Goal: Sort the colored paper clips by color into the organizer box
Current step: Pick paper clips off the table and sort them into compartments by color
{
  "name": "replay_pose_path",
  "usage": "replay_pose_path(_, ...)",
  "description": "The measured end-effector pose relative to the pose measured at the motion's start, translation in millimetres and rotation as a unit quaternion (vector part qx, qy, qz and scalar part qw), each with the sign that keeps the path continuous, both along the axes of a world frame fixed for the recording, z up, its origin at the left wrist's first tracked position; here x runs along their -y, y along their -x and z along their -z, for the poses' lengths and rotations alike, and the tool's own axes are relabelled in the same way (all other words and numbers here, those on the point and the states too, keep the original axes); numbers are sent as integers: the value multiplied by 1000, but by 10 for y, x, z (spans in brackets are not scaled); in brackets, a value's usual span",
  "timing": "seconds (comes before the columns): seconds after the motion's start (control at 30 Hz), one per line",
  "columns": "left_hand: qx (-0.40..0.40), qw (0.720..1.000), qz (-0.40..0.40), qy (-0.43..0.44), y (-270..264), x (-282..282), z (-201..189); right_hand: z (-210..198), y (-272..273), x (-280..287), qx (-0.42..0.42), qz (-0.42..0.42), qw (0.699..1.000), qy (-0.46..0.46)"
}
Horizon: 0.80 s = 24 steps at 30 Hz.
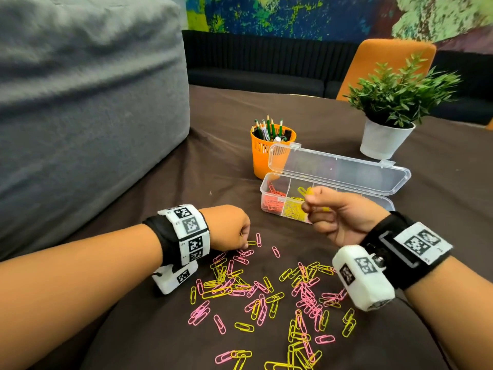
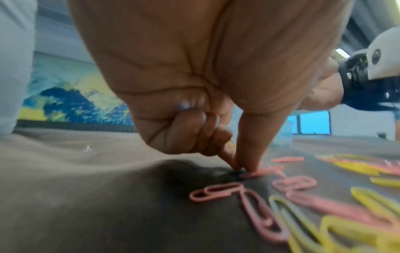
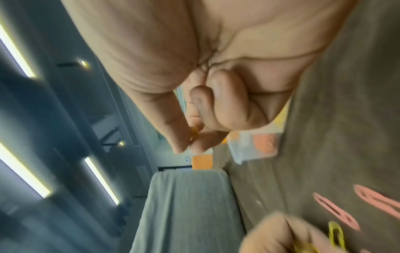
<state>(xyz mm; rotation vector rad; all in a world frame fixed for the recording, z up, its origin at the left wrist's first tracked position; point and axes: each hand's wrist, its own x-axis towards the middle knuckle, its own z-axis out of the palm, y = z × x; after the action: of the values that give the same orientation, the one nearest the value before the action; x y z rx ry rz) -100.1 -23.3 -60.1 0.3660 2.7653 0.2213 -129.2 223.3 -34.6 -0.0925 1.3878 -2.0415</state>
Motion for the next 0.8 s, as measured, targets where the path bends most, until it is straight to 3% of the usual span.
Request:
replay_pose_path(0.07, 42, 997, -46, -52, 30, 4, -24, -110, 115, -91, -10, 71, 997, -42)
replay_pose_path(0.1, 81, 983, -101, -129, 45, -11, -43, -146, 185, -105, -35, 109, 989, -96)
replay_pose_path(0.13, 126, 950, -167, -233, 68, -44, -77, -168, 268, -100, -81, 138, 972, -170)
replay_pose_path(0.2, 181, 852, -261, -415, 133, -142, -173, -190, 418, -26, -212, 137, 900, -354)
replay_pose_path(0.23, 185, 821, -275, -464, 181, -203, -234, -185, 495, 25, -270, 115, 849, -441)
replay_pose_path(0.3, 178, 791, -279, -514, 283, -357, -356, -148, 615, 139, -336, 64, 760, -553)
replay_pose_path(0.33, 164, 783, -283, -530, 345, -442, -415, -122, 667, 192, -347, 56, 742, -571)
replay_pose_path(0.37, 147, 774, -291, -542, 402, -520, -464, -81, 709, 239, -345, 61, 747, -565)
replay_pose_path(0.4, 131, 766, -302, -553, 470, -587, -496, -42, 732, 272, -330, 71, 773, -537)
replay_pose_path(0.5, 114, 738, -337, -573, 633, -744, -528, 48, 740, 288, -237, 133, 883, -383)
replay_pose_path(0.57, 129, 731, -342, -576, 711, -826, -523, 52, 713, 255, -174, 176, 932, -266)
replay_pose_path(0.67, 130, 724, -357, -576, 821, -871, -474, 53, 679, 221, -123, 200, 958, -167)
replay_pose_path(0.8, 95, 720, -365, -582, 838, -920, -487, 75, 667, 212, -135, 197, 955, -175)
